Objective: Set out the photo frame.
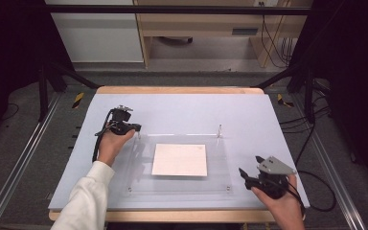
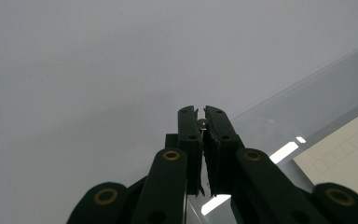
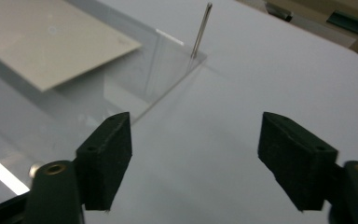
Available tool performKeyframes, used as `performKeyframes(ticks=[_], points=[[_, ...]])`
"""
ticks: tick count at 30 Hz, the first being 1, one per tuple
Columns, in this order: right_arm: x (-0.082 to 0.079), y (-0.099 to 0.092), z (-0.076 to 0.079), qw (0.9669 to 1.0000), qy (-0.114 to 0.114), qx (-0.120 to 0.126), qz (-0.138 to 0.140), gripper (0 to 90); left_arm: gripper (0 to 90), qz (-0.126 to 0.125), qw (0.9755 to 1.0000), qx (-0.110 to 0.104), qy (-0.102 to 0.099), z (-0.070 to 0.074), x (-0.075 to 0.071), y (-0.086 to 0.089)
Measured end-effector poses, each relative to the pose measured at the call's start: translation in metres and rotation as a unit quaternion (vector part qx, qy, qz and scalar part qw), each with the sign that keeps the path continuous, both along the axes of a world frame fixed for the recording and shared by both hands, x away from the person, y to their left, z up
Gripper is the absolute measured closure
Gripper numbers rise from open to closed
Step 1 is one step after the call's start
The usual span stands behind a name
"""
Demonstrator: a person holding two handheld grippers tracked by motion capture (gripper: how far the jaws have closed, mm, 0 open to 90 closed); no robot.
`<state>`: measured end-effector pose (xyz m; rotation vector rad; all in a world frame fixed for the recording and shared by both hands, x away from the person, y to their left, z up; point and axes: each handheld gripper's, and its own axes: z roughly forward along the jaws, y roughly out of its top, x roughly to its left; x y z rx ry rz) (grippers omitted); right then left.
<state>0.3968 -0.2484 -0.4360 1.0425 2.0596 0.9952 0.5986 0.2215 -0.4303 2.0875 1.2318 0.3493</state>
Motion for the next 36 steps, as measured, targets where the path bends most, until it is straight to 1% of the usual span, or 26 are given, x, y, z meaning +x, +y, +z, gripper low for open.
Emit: performKeyframes(ticks=[1,2,3,4,5,6,7,9,10,13,15,16,17,18,19,21,22,25,29,30,32,34,35,36], points=[[-0.013,-0.004,-0.006,0.9999,0.007,-0.009,0.009,15.8,85.1,0.001,1.0,-0.001,0.0,0.0,0.0,0.0],[-0.018,-0.006,-0.008,0.9997,0.008,-0.015,0.017,11.8,85.1,0.001,1.0,-0.001,0.0,0.0,0.0,0.0],[-0.022,-0.008,-0.01,0.9996,0.006,-0.018,0.02,10.2,85.1,0.001,1.0,0.004,0.002,0.001,0.0,-0.001],[-0.022,-0.008,-0.01,0.9996,0.006,-0.018,0.02,10.2,85.1,0.001,1.0,0.004,0.002,0.001,0.0,-0.001],[-0.031,-0.009,-0.013,0.9993,-0.008,-0.027,0.023,10.8,85.2,0.004,1.0,0.004,0.004,0.001,0.0,-0.002],[-0.031,-0.009,-0.013,0.9993,-0.008,-0.027,0.023,10.8,85.1,0.004,1.0,0.004,0.004,0.001,0.0,-0.002],[-0.036,-0.008,-0.016,0.999,-0.006,-0.035,0.028,11.1,85.2,0.004,1.0,0.005,0.006,0.001,0.001,-0.002],[-0.041,-0.006,-0.018,0.9983,-0.009,-0.044,0.035,14.2,85.2,0.004,0.9999,0.005,0.008,0.001,0.002,-0.002],[-0.041,-0.006,-0.018,0.9983,-0.009,-0.044,0.035,14.2,85.2,0.004,0.9999,0.005,0.008,0.001,0.002,-0.002],[-0.045,-0.001,-0.025,0.9969,-0.002,-0.064,0.046,15.7,85.1,0.005,0.9999,0.001,0.009,0.001,0.003,-0.002],[-0.046,0.002,-0.028,0.996,0.001,-0.072,0.054,17.4,85.2,0.003,0.9999,0.001,0.012,0.001,0.004,-0.001],[-0.046,0.008,-0.031,0.9949,0.002,-0.078,0.064,19.0,85.1,0.003,0.9999,0.0,0.013,0.001,0.004,-0.001],[-0.046,0.008,-0.031,0.9949,0.002,-0.078,0.064,19.0,85.1,0.003,0.9999,0.0,0.013,0.001,0.004,-0.001],[-0.044,0.014,-0.035,0.9936,0.003,-0.083,0.076,20.8,85.1,0.002,0.9999,0.0,0.013,0.001,0.005,-0.001],[-0.043,0.017,-0.036,0.993,0.003,-0.086,0.081,22.6,85.1,0.002,0.9999,0.0,0.013,0.001,0.005,-0.001],[-0.042,0.02,-0.037,0.9926,0.004,-0.087,0.085,23.2,85.1,0.002,0.9999,0.001,0.014,0.001,0.005,-0.001],[-0.039,0.025,-0.039,0.9912,0.002,-0.093,0.094,25.9,85.1,0.001,0.9999,0.001,0.015,0.001,0.005,-0.001],[-0.037,0.032,-0.039,0.9905,-0.003,-0.093,0.102,30.2,85.1,0.001,0.9999,0.001,0.015,0.001,0.005,-0.001],[-0.033,0.041,-0.039,0.9886,-0.011,-0.098,0.114,36.6,85.1,0.0,0.9999,0.0,0.016,0.001,0.006,-0.001],[-0.032,0.042,-0.038,0.9877,-0.016,-0.101,0.119,36.9,85.1,0.0,0.9999,0.0,0.016,0.001,0.006,-0.001],[-0.031,0.044,-0.039,0.9875,-0.015,-0.1,0.121,37.5,85.0,0.0,0.9999,-0.001,0.016,0.001,0.006,-0.001],[-0.029,0.046,-0.04,0.9857,-0.023,-0.103,0.132,38.4,85.0,0.0,0.9999,-0.002,0.016,0.001,0.007,0.0],[-0.029,0.046,-0.04,0.9857,-0.023,-0.103,0.132,39.0,85.0,0.0,0.9999,-0.002,0.017,0.001,0.007,0.0],[-0.029,0.047,-0.04,0.9849,-0.027,-0.105,0.135,39.7,85.0,-0.001,0.9998,-0.002,0.017,0.001,0.007,0.0]])
